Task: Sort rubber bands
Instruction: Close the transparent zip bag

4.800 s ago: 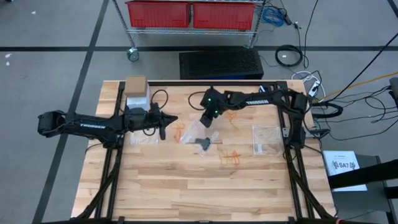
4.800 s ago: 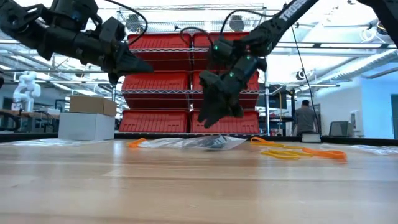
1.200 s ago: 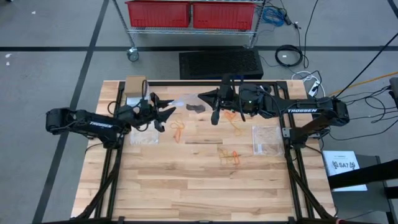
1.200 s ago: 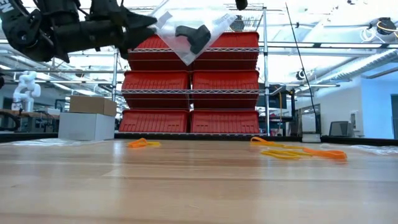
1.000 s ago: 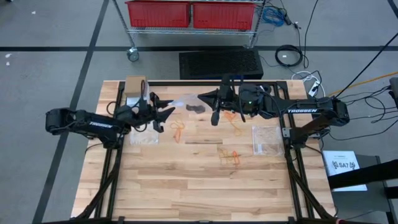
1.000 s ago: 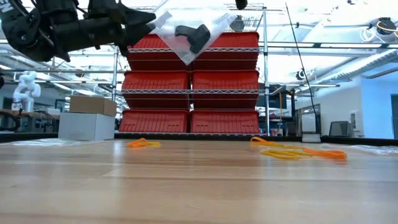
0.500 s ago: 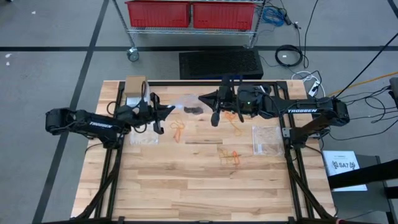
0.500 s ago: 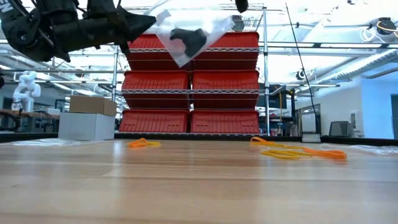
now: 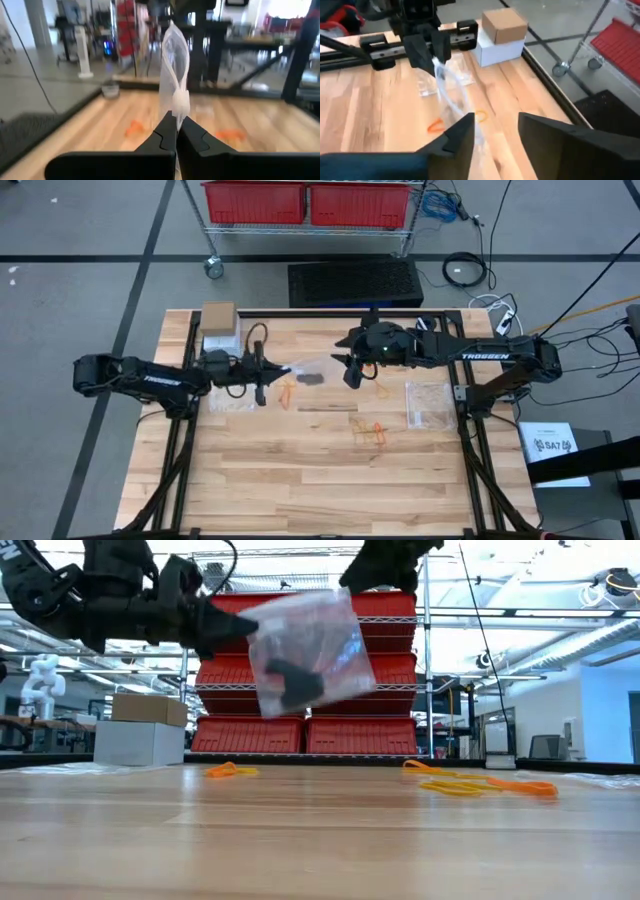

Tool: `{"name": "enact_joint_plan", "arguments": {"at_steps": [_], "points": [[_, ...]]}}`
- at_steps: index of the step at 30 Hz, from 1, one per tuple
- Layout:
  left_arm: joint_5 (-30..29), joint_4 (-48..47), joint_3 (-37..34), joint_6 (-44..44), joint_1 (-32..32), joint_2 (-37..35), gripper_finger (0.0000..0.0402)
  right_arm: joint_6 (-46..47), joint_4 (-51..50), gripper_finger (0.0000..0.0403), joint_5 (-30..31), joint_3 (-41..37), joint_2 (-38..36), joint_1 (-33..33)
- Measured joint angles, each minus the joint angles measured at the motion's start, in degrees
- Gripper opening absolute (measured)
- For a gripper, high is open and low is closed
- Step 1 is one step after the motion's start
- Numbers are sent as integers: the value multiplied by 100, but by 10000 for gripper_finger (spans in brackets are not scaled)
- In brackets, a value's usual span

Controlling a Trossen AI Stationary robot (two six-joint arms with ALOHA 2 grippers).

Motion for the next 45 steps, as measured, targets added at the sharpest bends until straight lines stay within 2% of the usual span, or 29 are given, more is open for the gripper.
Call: {"name": "enact_joint_plan", "arguments": {"at_steps": [5,10,17,24,34,39,45], "points": [[3,-950,118,266,2,0,1,-132,295,154,-590,0,229,13],[1,-1918,470,614,-4,0,1,-232,677,142,-770,79,863,60],[1,-2122,678,886,-15,0,0,-511,665,140,-901,867,1814,57],[1,-2203,708,890,-15,0,0,-844,-42,139,-1135,1865,2610,51],[1,-2221,710,934,-15,0,0,-948,-597,136,-1191,2649,3227,51],[-4,-2210,710,931,-15,0,0,-964,-633,106,-1177,2649,3251,39],[-21,-2200,710,903,-15,0,0,-997,-639,18,-1152,2649,3250,35]]}}
